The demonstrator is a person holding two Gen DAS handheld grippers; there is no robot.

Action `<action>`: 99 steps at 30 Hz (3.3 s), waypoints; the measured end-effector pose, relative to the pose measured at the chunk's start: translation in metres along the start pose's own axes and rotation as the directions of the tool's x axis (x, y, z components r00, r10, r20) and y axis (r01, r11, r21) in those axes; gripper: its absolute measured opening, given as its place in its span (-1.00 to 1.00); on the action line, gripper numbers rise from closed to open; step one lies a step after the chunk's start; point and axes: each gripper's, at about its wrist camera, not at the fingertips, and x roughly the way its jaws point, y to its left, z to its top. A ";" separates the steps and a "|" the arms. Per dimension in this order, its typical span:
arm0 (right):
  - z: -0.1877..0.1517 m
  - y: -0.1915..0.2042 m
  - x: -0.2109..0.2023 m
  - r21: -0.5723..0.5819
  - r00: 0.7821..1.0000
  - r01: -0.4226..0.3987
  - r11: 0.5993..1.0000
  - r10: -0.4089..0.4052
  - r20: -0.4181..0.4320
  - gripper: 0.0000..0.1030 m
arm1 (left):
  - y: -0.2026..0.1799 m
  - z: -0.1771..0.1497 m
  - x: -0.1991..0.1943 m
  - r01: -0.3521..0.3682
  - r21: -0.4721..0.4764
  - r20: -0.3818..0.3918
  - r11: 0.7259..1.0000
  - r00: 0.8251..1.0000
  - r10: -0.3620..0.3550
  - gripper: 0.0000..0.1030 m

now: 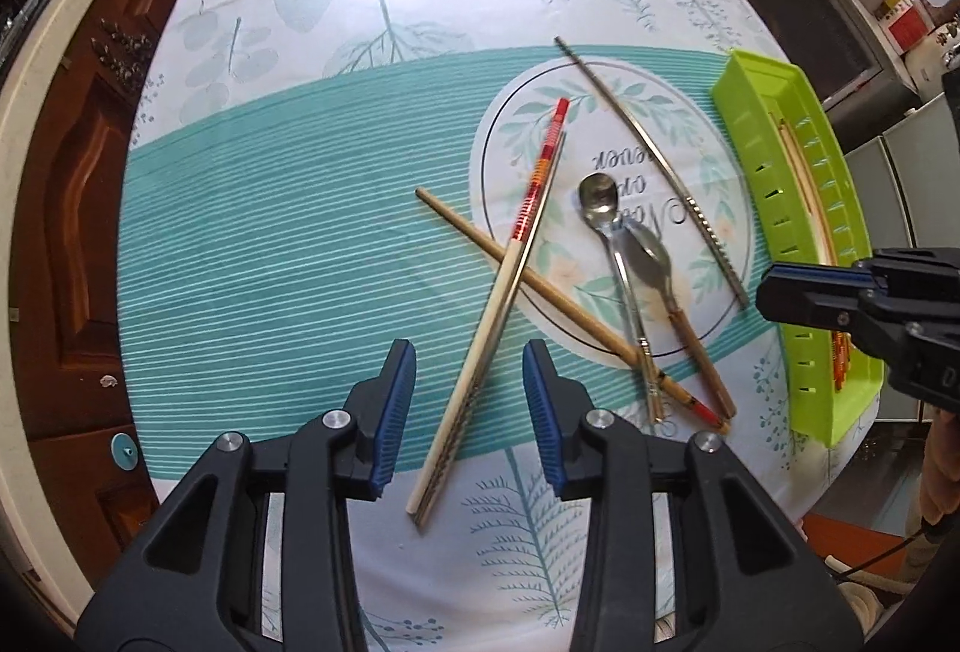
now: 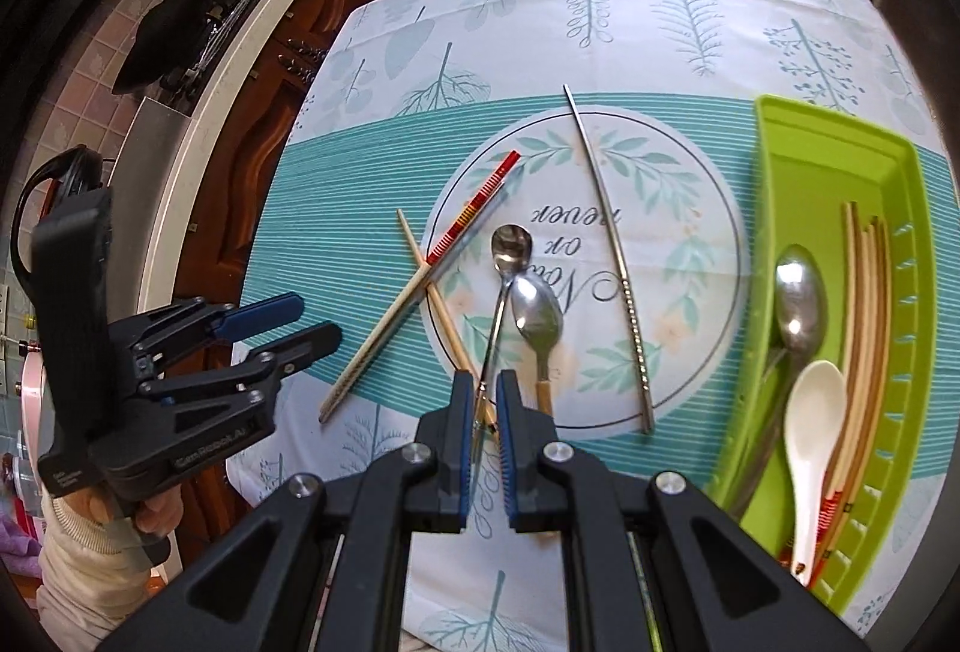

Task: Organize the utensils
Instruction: 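Move the left tool onto the red-banded chopstick while the right tool returns to the plate, then grasp the red-banded chopstick with the left tool while the right tool grasps a steel chopstick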

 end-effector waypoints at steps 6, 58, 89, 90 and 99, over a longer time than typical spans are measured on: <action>0.006 0.003 0.013 0.005 1.000 -0.009 1.000 0.009 -0.023 -0.84 | 0.006 0.008 0.026 0.014 0.003 -0.038 1.000 0.999 -0.014 -0.53; 0.014 0.048 0.099 0.154 0.990 0.046 0.987 -0.024 -0.141 -0.77 | 0.039 -0.029 0.047 0.134 -0.189 -0.017 0.973 0.990 -0.140 -0.93; 0.019 0.092 0.125 0.047 0.977 0.189 0.981 -0.183 -0.113 -0.77 | 0.055 -0.059 0.057 0.302 -0.334 0.063 0.893 0.952 -0.298 -0.93; 0.019 0.093 0.125 0.041 0.976 0.193 0.980 -0.188 -0.111 -0.77 | 0.057 -0.060 0.057 0.300 -0.339 0.063 0.892 0.953 -0.297 -0.93; 0.017 0.114 0.132 -0.055 0.944 0.323 0.945 -0.325 -0.052 -0.86 | 0.072 -0.072 0.051 0.281 -0.398 0.065 0.873 0.958 -0.279 -0.93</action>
